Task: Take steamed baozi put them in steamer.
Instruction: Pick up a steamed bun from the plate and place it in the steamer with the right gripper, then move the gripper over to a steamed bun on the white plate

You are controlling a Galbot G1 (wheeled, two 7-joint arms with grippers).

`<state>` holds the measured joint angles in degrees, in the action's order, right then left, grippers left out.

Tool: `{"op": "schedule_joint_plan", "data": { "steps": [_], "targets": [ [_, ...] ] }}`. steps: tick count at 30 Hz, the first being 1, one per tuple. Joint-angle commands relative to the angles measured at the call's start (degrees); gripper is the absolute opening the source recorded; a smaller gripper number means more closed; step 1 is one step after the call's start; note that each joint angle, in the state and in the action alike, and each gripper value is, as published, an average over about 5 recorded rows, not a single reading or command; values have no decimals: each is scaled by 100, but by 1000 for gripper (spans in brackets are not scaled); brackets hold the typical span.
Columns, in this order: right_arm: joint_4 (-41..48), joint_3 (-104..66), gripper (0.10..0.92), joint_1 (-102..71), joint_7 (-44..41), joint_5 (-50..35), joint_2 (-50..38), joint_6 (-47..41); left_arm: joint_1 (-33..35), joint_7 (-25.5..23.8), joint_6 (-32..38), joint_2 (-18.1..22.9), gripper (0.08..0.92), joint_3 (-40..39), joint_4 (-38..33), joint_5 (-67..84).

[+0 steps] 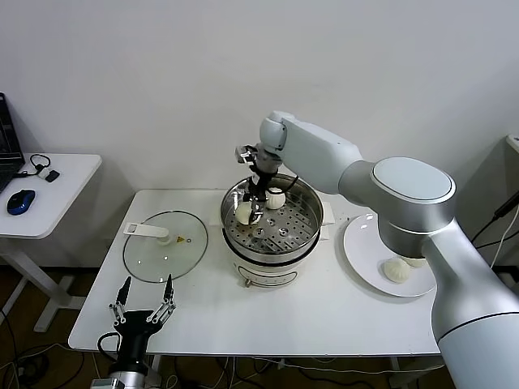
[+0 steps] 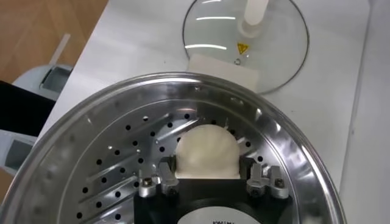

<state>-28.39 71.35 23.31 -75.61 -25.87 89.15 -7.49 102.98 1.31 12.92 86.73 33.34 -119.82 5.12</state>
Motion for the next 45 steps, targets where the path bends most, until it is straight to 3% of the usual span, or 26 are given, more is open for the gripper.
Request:
{"op": "schedule_joint_plan", "data": {
  "steps": [1, 5, 13, 25, 34, 45],
  "targets": [
    [73, -33, 654, -57, 6, 126, 58, 25, 7, 1, 2, -1, 823, 0, 10, 5],
    [56, -35, 676, -68, 5, 185, 46, 65, -1, 3, -2, -1, 823, 2, 7, 12],
    [-104, -106, 818, -11, 7, 172, -71, 30, 28, 2, 16, -2, 823, 36, 14, 69],
    [-1360, 67, 823, 832, -105, -273, -1165, 100, 98, 9, 35, 10, 823, 53, -8, 72],
    [-2583, 338, 823, 1615, -117, -402, -2850, 290, 69, 11, -11, -1, 823, 40, -14, 24],
    [-3966, -539, 823, 751, -201, 1832, -4742, 1612, 24, 14, -64, -21, 823, 37, -14, -43]
  ]
}}
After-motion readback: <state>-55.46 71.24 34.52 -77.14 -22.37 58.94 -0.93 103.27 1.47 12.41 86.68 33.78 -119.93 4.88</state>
